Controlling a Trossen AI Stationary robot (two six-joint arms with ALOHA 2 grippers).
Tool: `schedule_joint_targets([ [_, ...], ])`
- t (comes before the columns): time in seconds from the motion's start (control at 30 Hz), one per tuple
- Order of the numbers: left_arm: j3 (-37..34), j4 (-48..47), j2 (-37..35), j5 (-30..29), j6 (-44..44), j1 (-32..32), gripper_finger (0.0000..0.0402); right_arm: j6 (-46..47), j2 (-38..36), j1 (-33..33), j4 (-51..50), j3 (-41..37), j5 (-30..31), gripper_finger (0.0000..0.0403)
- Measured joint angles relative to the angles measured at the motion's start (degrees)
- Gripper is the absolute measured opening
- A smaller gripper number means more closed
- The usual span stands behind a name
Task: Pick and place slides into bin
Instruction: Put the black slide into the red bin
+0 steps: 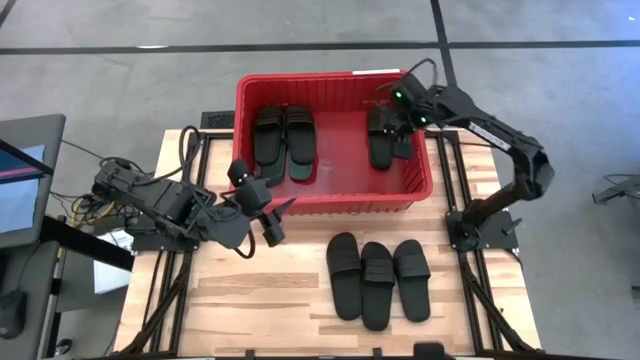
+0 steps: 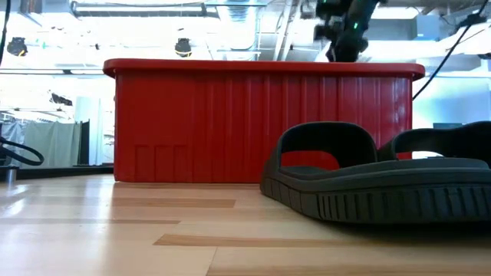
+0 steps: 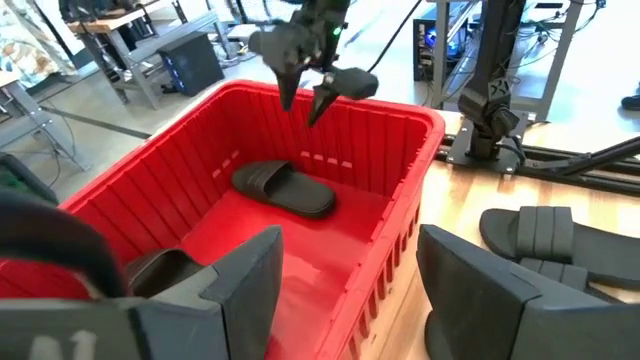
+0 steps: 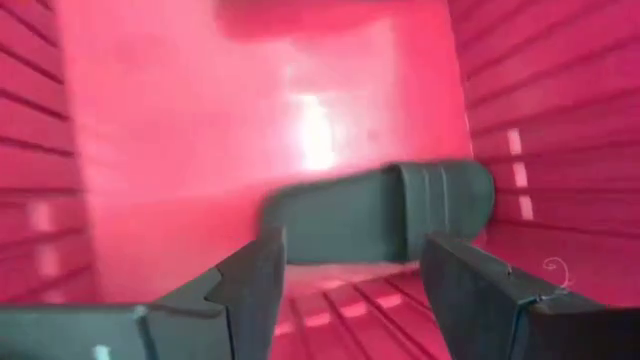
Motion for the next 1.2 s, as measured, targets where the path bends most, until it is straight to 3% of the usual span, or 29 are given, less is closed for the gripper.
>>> schedule_joint_targets([
  [0.3,0.0,0.0,0.0,-0.02,1.11,-1.34,0.022,15.16,-9.18,13.38,-4.83,0.0,0.0,0.0216],
  [0.6,0.0,0.0,0.0,-0.02,3.35,-1.34,0.022,30.14,-14.51,33.14,-8.92,0.0,0.04,0.0216],
  [1.03,0.0,0.0,0.02,1.38,7.91,-0.93,0.022,57.41,-13.55,59.39,-18.11,0.0,0.8,0.0216],
  [1.2,0.0,0.0,0.02,1.36,9.31,-0.11,0.022,67.13,-11.75,68.16,-17.51,0.02,5.98,0.0216],
])
